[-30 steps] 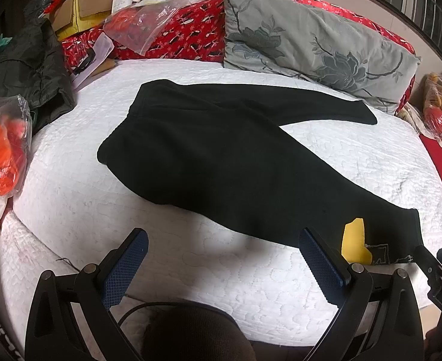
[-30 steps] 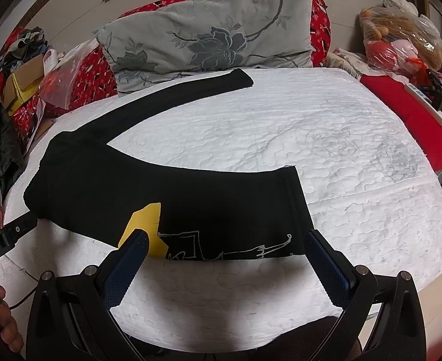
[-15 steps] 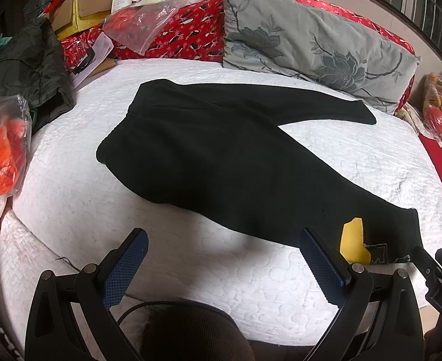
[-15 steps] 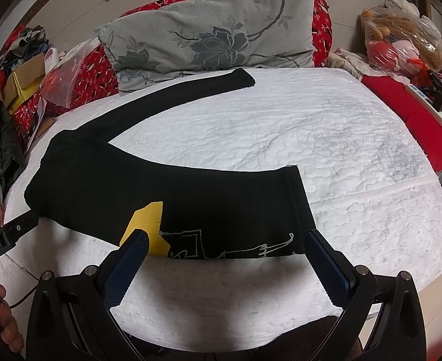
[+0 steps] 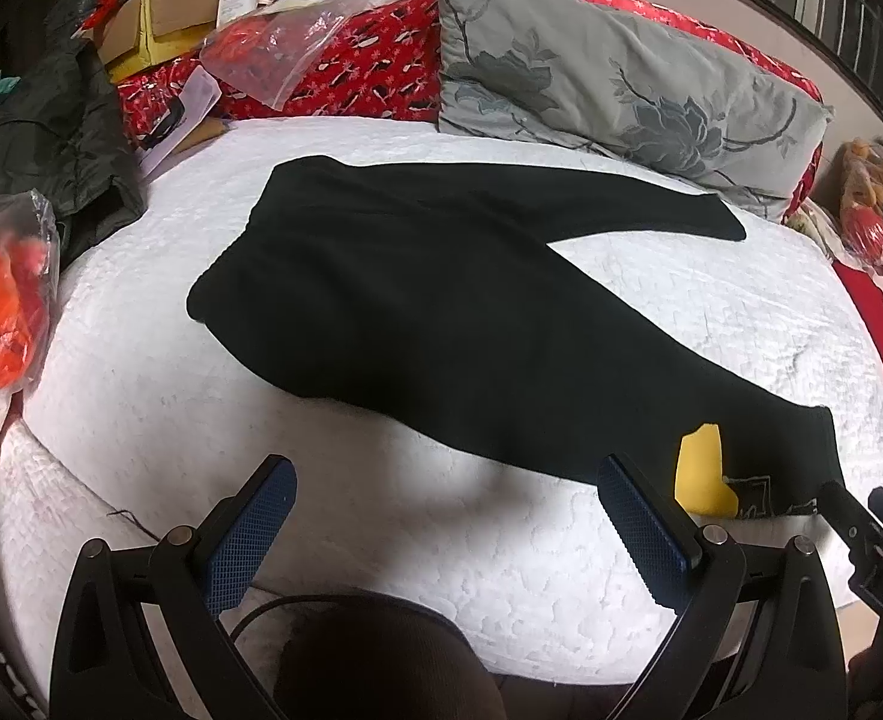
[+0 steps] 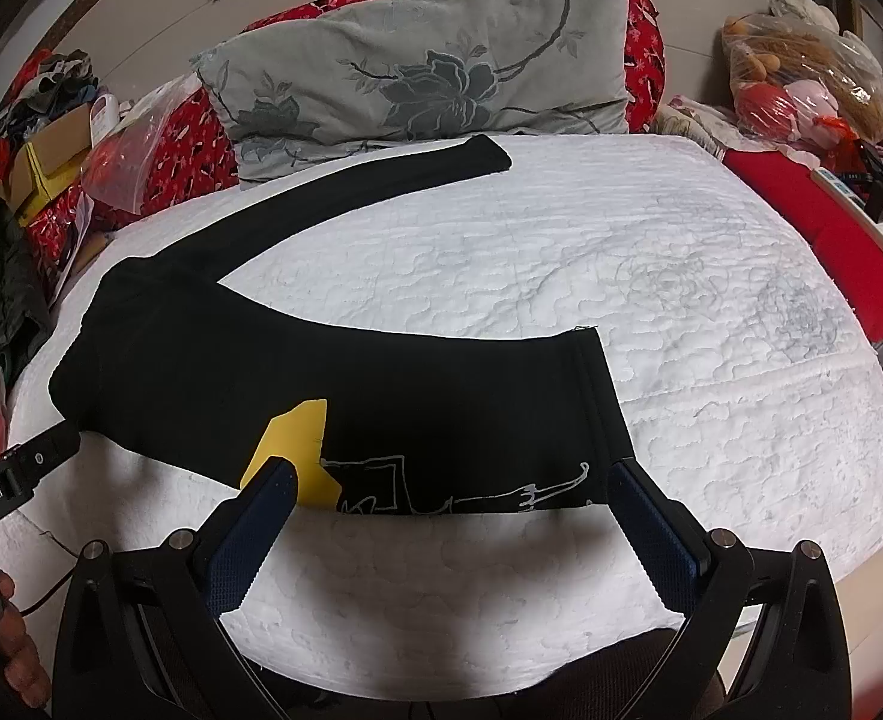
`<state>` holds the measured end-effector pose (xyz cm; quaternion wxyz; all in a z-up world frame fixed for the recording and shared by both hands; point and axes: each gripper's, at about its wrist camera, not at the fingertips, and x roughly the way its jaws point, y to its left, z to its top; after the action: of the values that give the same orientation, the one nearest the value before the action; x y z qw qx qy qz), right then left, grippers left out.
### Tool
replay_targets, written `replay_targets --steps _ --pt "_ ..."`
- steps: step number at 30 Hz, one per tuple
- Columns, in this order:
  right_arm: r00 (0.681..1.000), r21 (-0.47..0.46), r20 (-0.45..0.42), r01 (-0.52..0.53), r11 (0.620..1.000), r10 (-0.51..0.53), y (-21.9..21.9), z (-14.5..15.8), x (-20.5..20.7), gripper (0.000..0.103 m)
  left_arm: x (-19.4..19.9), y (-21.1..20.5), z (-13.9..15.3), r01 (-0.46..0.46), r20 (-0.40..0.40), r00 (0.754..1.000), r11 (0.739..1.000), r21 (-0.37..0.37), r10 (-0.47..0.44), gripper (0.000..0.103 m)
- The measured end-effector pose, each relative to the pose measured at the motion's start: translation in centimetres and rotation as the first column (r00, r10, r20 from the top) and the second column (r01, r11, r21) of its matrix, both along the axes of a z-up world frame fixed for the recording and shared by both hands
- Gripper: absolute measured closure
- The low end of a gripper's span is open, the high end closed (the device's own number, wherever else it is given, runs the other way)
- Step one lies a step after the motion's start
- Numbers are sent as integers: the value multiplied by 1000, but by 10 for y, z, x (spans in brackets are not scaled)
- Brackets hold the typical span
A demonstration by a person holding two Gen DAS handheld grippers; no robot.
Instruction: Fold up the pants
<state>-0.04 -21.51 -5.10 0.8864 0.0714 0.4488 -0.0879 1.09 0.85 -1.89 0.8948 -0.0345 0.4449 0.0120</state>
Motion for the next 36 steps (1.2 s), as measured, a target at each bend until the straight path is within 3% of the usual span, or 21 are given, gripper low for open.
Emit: replay_targets --steps 36 --pt "1000 3 -11 19 1000 -19 -9 -3 -8 0 -8 -15 -2 49 -33 998 999 -18 -49 1"
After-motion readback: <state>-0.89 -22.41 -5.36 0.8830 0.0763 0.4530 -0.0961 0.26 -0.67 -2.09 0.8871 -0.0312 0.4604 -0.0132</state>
